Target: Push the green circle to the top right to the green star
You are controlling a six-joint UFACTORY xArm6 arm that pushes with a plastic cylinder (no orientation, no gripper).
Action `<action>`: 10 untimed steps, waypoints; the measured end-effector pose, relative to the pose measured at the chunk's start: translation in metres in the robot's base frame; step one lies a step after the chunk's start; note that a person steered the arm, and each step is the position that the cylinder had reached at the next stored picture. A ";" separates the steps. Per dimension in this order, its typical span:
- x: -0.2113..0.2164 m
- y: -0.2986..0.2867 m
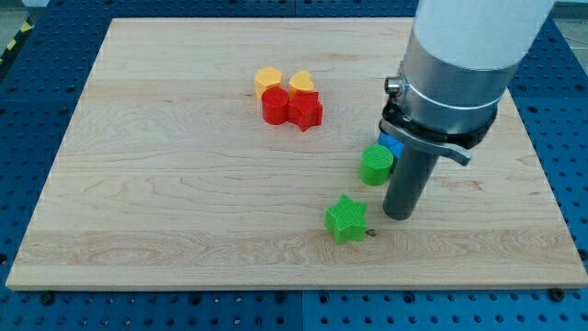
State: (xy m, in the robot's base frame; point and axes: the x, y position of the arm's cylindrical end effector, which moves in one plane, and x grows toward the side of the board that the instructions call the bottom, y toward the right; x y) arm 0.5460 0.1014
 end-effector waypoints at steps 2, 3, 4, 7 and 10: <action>0.025 -0.046; 0.028 -0.049; 0.034 -0.060; 0.038 -0.026; -0.019 0.036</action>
State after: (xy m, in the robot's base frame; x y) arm 0.5270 0.1370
